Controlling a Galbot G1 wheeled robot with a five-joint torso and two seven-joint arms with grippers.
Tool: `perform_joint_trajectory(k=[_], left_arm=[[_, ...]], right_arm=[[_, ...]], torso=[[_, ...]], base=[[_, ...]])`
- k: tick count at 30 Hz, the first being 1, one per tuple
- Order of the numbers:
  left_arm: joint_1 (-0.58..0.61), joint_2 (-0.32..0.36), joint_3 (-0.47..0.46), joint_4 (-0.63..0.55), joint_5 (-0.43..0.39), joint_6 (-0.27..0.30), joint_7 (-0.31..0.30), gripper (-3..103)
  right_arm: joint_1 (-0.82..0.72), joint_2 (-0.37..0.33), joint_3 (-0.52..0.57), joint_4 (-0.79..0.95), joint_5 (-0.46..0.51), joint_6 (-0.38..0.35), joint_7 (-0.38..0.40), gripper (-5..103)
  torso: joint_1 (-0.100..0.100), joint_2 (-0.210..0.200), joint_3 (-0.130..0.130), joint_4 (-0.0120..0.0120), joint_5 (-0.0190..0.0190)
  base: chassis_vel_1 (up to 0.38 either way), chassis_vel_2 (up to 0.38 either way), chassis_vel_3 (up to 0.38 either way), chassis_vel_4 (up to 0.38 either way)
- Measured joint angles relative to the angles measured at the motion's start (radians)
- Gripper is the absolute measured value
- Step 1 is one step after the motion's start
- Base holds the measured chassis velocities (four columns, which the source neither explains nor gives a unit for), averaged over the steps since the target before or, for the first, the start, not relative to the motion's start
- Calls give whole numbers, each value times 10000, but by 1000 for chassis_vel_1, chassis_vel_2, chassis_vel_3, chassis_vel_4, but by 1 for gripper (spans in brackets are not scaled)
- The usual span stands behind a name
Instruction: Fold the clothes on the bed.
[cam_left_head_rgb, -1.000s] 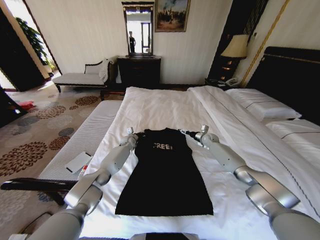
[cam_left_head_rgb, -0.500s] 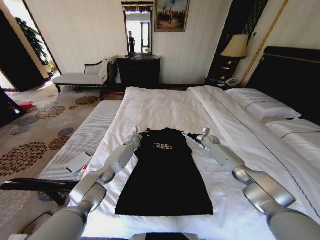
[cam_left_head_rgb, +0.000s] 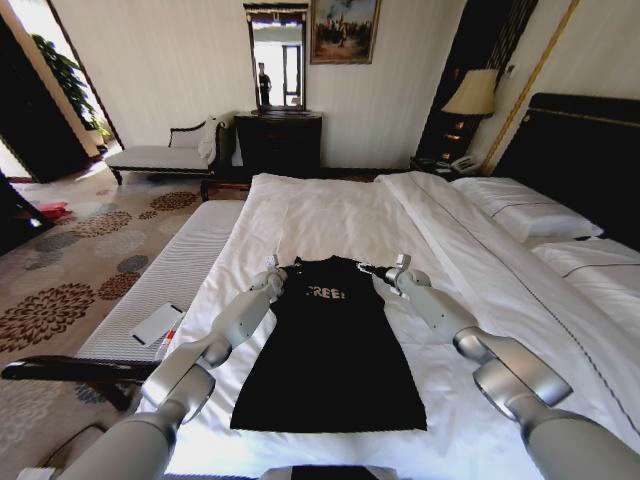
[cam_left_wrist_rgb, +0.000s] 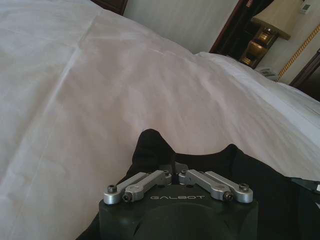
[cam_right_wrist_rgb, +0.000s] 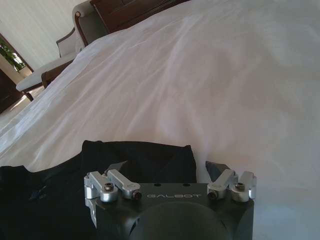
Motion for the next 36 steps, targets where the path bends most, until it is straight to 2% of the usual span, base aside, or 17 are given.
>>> perform_joint_trajectory(k=[2,3,6,7,8,9,12,14,18,20,23,36], left_arm=[[-4,-17,15,23,-1,-9,6,1],[-6,-34,21,48,-1,-20,16,1],[-7,-44,23,86,-1,-33,23,1],[-8,-46,25,114,-1,-41,32,1],[-9,-46,26,124,-1,-43,34,1],[-9,-46,26,124,-1,-43,34,1],[-12,-70,26,192,0,-68,47,1],[-12,-72,25,197,0,-70,47,1],[-12,-72,22,202,4,-77,49,1],[-12,-70,22,202,4,-78,49,1],[-14,-41,21,184,4,-79,47,1],[-33,0,-150,102,16,-151,5,1]], right_arm=[[6,27,2,-32,-22,15,5,85],[8,67,3,-61,-38,27,10,74],[11,94,3,-85,-66,54,15,74],[20,103,1,-93,-75,70,19,63],[25,106,0,-96,-76,72,20,58],[25,106,0,-96,-76,72,20,58],[33,102,-28,-95,-66,102,18,41],[33,102,-30,-92,-60,106,18,41],[17,101,-62,-83,-54,156,14,19],[15,100,-67,-82,-53,160,13,19],[6,72,-98,-44,-41,182,12,3],[-74,-205,-164,310,69,227,128,0]], torso=[[0,0,-1,-1,0],[0,0,0,1,1],[0,0,0,6,1],[0,0,0,6,0],[1,0,0,5,0],[1,0,0,5,0],[0,0,-1,3,1],[0,0,0,3,1],[0,0,0,4,0],[0,0,0,4,0],[0,0,0,3,1],[0,0,0,3,1]], base=[[0,0,0,0],[0,0,0,0],[0,0,0,0],[0,0,0,0],[0,0,0,0],[0,0,0,0],[0,0,0,0],[0,0,0,0],[0,0,0,0],[0,0,0,0],[0,0,0,0],[0,0,0,0]])
